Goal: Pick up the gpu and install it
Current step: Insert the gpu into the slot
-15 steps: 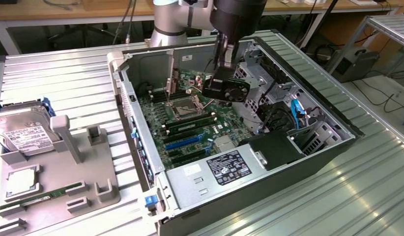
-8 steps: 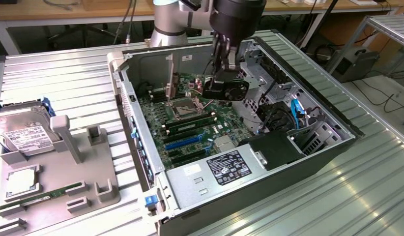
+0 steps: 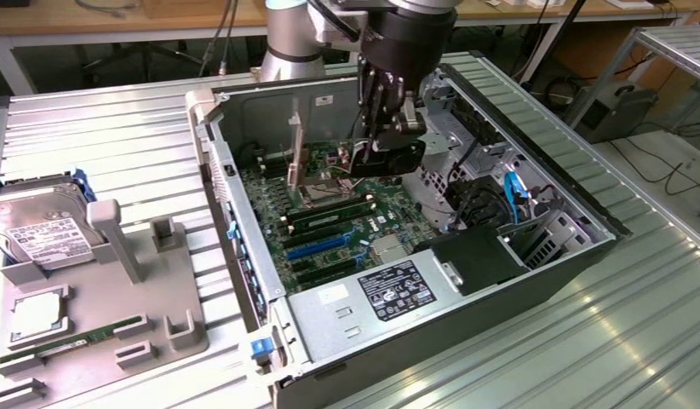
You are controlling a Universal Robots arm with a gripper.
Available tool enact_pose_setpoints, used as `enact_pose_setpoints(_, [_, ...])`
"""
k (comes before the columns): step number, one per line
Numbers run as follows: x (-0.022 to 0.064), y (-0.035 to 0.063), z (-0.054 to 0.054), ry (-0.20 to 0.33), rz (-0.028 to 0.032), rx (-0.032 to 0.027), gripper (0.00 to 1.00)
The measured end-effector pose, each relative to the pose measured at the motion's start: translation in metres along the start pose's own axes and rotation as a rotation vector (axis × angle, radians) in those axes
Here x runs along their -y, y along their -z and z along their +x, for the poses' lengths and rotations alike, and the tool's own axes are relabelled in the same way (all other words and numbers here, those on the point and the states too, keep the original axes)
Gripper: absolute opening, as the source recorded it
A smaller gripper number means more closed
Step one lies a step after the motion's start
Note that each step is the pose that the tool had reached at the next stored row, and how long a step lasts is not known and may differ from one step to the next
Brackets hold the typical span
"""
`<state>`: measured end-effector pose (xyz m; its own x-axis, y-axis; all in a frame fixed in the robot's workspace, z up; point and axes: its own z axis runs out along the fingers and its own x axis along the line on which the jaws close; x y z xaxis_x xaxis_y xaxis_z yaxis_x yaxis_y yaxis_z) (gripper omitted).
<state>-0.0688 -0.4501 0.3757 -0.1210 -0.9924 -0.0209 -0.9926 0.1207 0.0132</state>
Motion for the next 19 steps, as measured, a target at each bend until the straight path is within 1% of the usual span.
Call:
enact_pose_setpoints(3, [0.0001,-0.0039,0.0,0.06,-0.0013,-0.0008,0.26])
enact_pose_setpoints(4, [-0.0006,-0.0058,0.0,0.07,-0.0014,-0.0009,0.26])
enact_pose_setpoints(5, [-0.0025,-0.0076,0.0,0.072,-0.0009,-0.0009,0.26])
enact_pose_setpoints(8, [-0.0167,-0.0145,0.002,0.073,0.0015,-0.0007,0.26])
enact_pose_setpoints(10, [-0.0208,-0.0174,0.003,0.074,0.0017,-0.0006,0.26])
enact_pose_setpoints(12, [-0.0246,-0.0238,0.004,0.077,0.0016,-0.0007,0.26])
enact_pose_setpoints(17, [-0.0307,-0.0358,0.008,0.082,0.0015,-0.0008,0.26])
enact_pose_setpoints(19, [-0.0313,-0.0413,0.01,0.089,0.0014,-0.0008,0.26])
